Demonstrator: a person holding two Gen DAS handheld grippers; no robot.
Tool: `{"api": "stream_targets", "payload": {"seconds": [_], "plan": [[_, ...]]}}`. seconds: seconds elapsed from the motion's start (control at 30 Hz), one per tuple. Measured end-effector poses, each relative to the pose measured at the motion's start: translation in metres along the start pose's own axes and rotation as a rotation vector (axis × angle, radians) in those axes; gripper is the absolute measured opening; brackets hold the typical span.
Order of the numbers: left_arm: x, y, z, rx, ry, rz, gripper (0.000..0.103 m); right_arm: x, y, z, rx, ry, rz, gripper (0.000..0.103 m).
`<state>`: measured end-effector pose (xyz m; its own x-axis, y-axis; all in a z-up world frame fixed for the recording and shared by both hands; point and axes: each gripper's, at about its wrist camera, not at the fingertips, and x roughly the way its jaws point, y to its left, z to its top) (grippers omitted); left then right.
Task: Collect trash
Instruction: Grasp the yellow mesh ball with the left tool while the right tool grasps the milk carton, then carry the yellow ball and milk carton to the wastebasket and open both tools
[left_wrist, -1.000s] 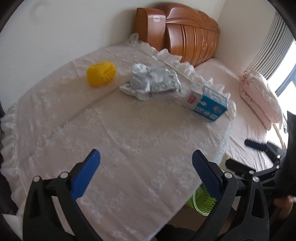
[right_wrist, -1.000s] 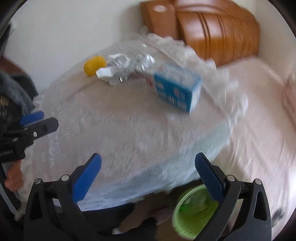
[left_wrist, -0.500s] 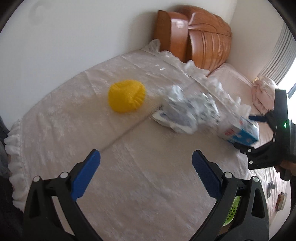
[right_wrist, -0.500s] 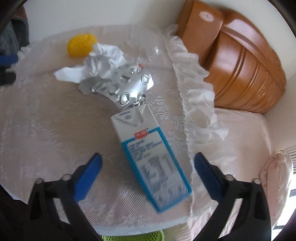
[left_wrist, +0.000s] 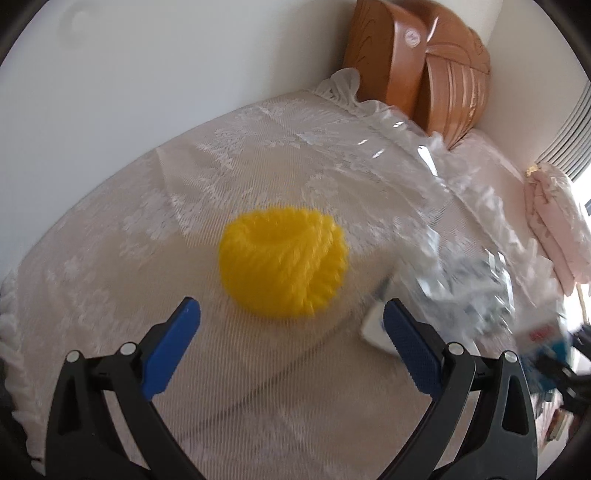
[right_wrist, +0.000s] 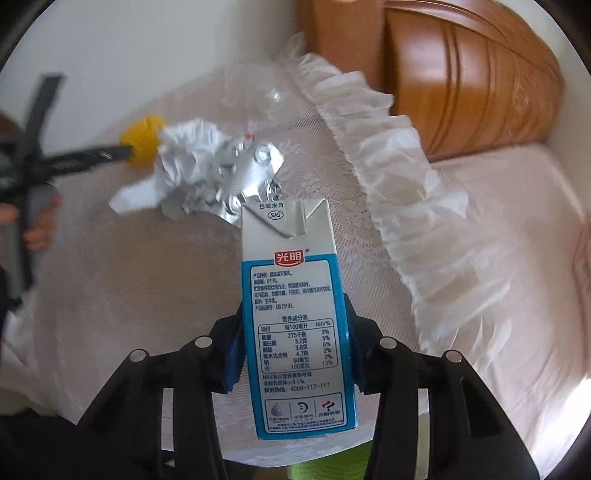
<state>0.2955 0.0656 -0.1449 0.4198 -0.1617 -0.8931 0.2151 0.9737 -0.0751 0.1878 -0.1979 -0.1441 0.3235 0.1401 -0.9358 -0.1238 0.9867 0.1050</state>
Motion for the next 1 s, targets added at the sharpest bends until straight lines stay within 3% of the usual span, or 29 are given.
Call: {"api": "stream_targets", "payload": {"seconds": [0.13,0.3,0.33,0.4,0.73,1.0], "plan": [[0.020,0.001,0.014,-0.001,-0.009,0.054,0.094,-0.018,0.001,-0.009,0.117,-0.049,0.062,0.045],[0.037,0.005,0.020,-0.011,0.018,0.053,0.054,-0.027,0.008,-0.017,0.193,-0.089,0.127,0.045],[0.037,0.006,0.020,-0.012,0.011,0.057,0.051,-0.029,0.009,-0.019,0.200,-0.094,0.130,0.045],[0.032,0.006,0.018,-0.010,0.002,0.061,0.035,-0.032,0.013,-0.023,0.218,-0.103,0.141,0.045],[-0.056,0.002,-0.023,-0.049,-0.086,0.061,0.031,-0.049,0.027,-0.044,0.275,-0.174,0.183,0.045],[-0.139,-0.033,-0.077,-0.059,-0.117,0.053,0.032,-0.070,0.036,-0.078,0.275,-0.201,0.205,0.045]]}}
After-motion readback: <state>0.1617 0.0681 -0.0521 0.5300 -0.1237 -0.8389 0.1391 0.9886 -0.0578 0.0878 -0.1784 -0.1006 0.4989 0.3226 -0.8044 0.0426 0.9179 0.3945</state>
